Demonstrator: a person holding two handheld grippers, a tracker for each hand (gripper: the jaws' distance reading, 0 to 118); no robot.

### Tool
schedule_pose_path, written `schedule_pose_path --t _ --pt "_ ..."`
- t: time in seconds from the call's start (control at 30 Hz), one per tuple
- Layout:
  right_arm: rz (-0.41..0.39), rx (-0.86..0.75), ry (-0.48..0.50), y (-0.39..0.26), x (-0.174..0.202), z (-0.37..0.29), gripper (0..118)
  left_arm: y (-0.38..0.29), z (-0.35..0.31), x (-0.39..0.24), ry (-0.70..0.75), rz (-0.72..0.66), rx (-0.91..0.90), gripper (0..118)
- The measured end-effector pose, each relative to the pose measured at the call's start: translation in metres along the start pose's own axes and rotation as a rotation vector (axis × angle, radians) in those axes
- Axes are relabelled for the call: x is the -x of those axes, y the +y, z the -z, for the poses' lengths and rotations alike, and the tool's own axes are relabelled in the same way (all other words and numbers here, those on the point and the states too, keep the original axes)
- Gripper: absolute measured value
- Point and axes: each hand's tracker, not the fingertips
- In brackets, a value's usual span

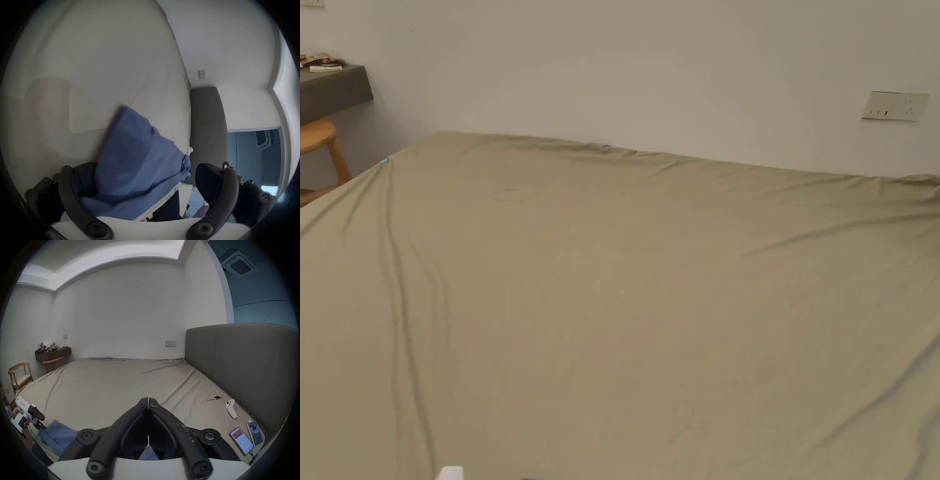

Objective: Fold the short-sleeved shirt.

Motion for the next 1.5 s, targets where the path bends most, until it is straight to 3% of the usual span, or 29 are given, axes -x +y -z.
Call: schedule_pose_path --t 0.1,0.13,0.17,0.2,0.23,0.3,0.47,0.53,0.63,0.73,0.87,0.97,1.13,1.27,1.43,1.47,1.5 --pt "-0.01 0.001 0.011 0.002 0.005 0.001 2 0.001 0.017 -0.02 -0.002 0.108 0.052 114" --pt "-0.013 -0.001 0.015 0.003 0.006 0.0 2 0.001 0.02 -0.027 0.007 0.119 0.058 105" --pt "-0.017 -0.002 0.019 0.004 0.007 0.0 2 0.0 0.022 -0.031 0.032 0.133 0.057 83" --pt "-0.021 -0.005 0.022 0.005 0.008 0.0 2 -0.001 0.025 -0.036 0.089 0.151 0.059 31" --pt "-0.025 -0.006 0.023 0.005 0.009 0.0 2 0.004 0.03 -0.033 0.184 0.181 0.054 7" --pt "-0.028 -0.01 0.026 0.006 0.009 -0.001 2 0.002 0.03 -0.036 0.322 0.192 0.053 7" --pt "-0.02 -0.021 0.027 0.01 0.009 -0.004 2 0.006 -0.009 -0.042 0.253 0.15 -0.062 5" --pt "-0.018 -0.028 0.026 0.012 0.008 -0.006 2 0.035 -0.034 -0.004 0.229 0.114 -0.097 5" --pt "-0.011 -0.043 0.027 0.015 0.007 -0.01 2 0.029 -0.06 -0.004 0.395 0.139 -0.161 5" --pt "-0.007 -0.06 0.031 0.016 0.005 -0.014 2 0.037 -0.092 0.012 0.504 0.079 -0.209 5" --pt "0.017 -0.076 0.047 0.016 0.002 -0.019 2 0.036 -0.105 0.006 0.545 0.122 -0.214 5" --pt "0.034 -0.09 0.063 0.015 -0.001 -0.023 2 -0.001 -0.086 -0.065 0.571 0.267 -0.203 5" --pt "0.055 -0.112 0.071 0.012 -0.012 -0.031 2 -0.035 -0.022 -0.152 0.437 0.407 -0.142 5" --pt "0.081 -0.119 0.057 0.005 -0.027 -0.043 2 -0.042 0.058 -0.172 0.479 0.527 -0.034 5" --pt "0.096 -0.126 0.015 0.0 -0.05 -0.062 2 -0.069 0.167 -0.175 0.656 0.664 0.092 5" --pt "0.099 -0.13 0.002 0.0 -0.055 -0.066 2 -0.073 0.186 -0.169 0.688 0.682 0.106 6" --pt "0.103 -0.131 -0.009 -0.001 -0.059 -0.068 2 -0.077 0.198 -0.163 0.692 0.68 0.105 16"
